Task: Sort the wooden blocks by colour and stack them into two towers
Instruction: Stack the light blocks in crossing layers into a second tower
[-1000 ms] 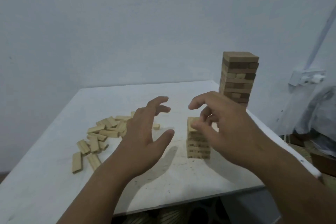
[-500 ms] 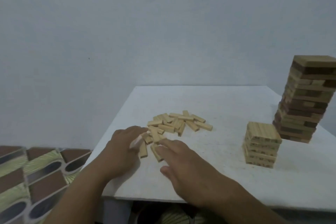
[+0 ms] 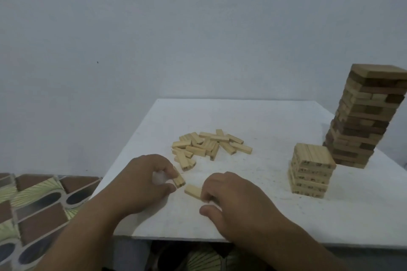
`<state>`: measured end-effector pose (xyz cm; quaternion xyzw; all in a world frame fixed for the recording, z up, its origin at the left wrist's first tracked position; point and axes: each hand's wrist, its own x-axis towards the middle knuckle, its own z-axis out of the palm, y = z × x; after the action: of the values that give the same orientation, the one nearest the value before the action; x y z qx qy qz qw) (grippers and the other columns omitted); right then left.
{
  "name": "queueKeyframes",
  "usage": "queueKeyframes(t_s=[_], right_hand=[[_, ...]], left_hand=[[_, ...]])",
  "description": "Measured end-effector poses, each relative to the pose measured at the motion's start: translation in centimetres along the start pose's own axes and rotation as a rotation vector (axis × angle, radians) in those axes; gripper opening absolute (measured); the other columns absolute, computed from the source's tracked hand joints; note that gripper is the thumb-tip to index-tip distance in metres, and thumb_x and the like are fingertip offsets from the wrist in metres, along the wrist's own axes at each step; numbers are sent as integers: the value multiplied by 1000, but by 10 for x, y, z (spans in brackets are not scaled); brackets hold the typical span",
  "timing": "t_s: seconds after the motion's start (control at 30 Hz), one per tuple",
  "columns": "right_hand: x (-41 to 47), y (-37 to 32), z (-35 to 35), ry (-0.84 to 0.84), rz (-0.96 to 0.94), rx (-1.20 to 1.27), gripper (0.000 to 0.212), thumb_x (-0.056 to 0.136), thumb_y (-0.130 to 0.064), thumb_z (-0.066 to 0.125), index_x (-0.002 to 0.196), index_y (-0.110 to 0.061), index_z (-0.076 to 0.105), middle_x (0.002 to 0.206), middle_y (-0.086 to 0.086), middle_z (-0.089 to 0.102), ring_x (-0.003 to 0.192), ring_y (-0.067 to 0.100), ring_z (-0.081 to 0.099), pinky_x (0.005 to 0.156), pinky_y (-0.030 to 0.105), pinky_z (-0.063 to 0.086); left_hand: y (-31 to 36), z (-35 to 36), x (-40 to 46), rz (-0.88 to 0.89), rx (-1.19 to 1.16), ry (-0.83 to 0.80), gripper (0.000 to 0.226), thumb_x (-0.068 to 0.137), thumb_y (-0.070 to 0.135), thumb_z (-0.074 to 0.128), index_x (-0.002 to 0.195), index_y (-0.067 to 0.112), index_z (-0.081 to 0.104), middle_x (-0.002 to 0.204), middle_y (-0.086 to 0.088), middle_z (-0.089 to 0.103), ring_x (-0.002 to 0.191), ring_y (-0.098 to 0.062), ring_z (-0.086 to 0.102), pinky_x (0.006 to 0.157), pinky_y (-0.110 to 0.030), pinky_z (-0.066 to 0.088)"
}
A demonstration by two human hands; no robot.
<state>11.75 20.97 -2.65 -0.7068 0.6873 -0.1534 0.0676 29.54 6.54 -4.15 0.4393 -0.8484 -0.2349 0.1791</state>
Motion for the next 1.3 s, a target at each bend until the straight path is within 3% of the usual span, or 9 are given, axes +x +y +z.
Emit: queueKeyframes(t_s=[0.1, 0.27, 0.43, 0.57, 0.67, 0.93, 1.03, 1.3], right_hand=[[-14, 14, -10, 45, 79, -29, 12, 96, -32, 53, 102, -28, 62, 104, -13, 56, 97, 8, 48, 87, 31, 47], [-38, 32, -19, 88, 176, -41, 22, 93, -24, 52, 112, -33, 59, 107, -16, 53, 100, 7, 49, 87, 28, 46], [-50, 44, -22, 92, 194, 5, 22, 88, -22, 56, 106, -32, 64, 103, -16, 52, 99, 7, 49, 86, 30, 48], [-56, 61, -23, 94, 144, 83, 17, 85, -28, 64, 101, -33, 68, 102, -20, 59, 94, 0, 53, 83, 24, 48], [-58, 72, -29, 15, 148, 150, 26, 83, -31, 74, 109, -33, 70, 106, -21, 63, 96, -2, 56, 85, 23, 50], [-53, 78, -29, 79, 185, 239, 18, 78, -21, 81, 94, -27, 76, 100, -15, 65, 92, 4, 60, 82, 27, 53], [-52, 78, -29, 68, 165, 228, 12, 79, -22, 80, 91, -24, 79, 94, -15, 68, 91, 4, 61, 82, 23, 51], [-50, 76, -27, 34, 144, 161, 10, 86, -25, 73, 94, -22, 79, 102, -11, 70, 97, 8, 62, 88, 30, 51]], left_hand=[[19, 6, -4, 62, -19, -44, 16, 71, 37, 84, 79, 43, 71, 101, 21, 65, 97, -2, 58, 93, -33, 50], [57, 28, -10, 240, 24, -94, 8, 77, 43, 79, 81, 43, 72, 95, 26, 65, 88, 1, 56, 77, -20, 47], [82, 56, -7, 383, -29, -104, 18, 77, 41, 79, 94, 40, 74, 94, 23, 66, 85, 0, 57, 77, -20, 48], [90, 66, -3, 449, -84, -101, 21, 79, 27, 80, 98, 34, 77, 92, 21, 67, 87, 7, 56, 73, -6, 37], [92, 69, -3, 495, -92, -101, 24, 80, 15, 79, 97, 31, 78, 92, 21, 69, 89, 8, 58, 74, -4, 39], [87, 68, 1, 455, -110, -134, 29, 75, 20, 83, 96, 39, 76, 89, 25, 68, 88, 2, 59, 75, -12, 42], [87, 69, 2, 440, -148, -120, 28, 74, 18, 85, 94, 36, 78, 93, 23, 71, 90, 5, 60, 77, -10, 44], [88, 70, 2, 430, -210, -121, 23, 74, 13, 85, 90, 29, 81, 89, 15, 74, 92, 2, 64, 80, -13, 49]])
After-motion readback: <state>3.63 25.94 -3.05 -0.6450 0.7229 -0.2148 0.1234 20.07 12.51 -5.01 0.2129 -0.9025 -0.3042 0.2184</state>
